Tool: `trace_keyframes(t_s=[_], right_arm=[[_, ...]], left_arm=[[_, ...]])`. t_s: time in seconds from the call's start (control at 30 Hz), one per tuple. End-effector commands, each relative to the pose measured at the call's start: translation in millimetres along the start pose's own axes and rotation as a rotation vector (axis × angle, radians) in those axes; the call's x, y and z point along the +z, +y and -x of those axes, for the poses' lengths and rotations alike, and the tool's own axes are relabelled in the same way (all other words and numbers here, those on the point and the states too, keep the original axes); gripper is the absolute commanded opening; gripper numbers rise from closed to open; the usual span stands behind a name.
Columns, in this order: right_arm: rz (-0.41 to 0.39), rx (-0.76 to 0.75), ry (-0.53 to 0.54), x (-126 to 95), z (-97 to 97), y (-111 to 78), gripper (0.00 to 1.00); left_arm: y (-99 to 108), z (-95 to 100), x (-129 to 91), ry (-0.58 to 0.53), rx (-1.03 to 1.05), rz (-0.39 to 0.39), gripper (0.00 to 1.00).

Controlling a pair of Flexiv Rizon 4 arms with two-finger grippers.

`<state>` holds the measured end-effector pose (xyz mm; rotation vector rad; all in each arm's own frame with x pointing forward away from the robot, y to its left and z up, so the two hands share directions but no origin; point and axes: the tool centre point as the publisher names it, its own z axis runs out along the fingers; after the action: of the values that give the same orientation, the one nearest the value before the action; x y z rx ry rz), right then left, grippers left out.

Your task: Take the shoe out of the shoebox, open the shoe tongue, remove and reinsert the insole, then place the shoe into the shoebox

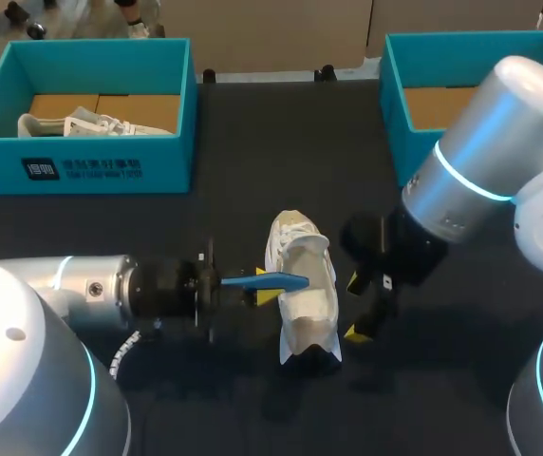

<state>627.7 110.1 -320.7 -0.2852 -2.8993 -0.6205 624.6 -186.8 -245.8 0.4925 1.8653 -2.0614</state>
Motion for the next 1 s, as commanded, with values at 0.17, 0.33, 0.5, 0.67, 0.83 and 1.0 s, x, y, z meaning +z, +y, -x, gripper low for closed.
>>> trace_keyframes(t_s=[0.17,0.33,0.5,0.67,0.83,1.0], right_arm=[[0.002,-0.036,-0.048,1,20.0,5.5,1.0],[-0.03,-0.064,-0.053,6,27.7,10.4,1.0],[-0.03,-0.064,-0.053,6,27.7,10.4,1.0],[-0.03,-0.064,-0.053,6,27.7,10.4,1.0],[-0.031,-0.086,-0.054,9,29.8,9.0,1.0],[-0.04,-0.109,-0.062,8,30.4,4.5,1.0]], left_arm=[[3,-12.7,6,-0.001,-0.036,-0.009,0.0],[5,-14.6,8,-0.021,-0.079,-0.009,0.0],[5,-14.6,8,-0.021,-0.079,-0.009,0.0],[5,-14.6,8,-0.021,-0.079,-0.009,0.0],[6,-14.9,13,-0.008,-0.074,-0.01,0.0],[4,-12.4,19,0.0,-0.071,-0.017,0.0]])
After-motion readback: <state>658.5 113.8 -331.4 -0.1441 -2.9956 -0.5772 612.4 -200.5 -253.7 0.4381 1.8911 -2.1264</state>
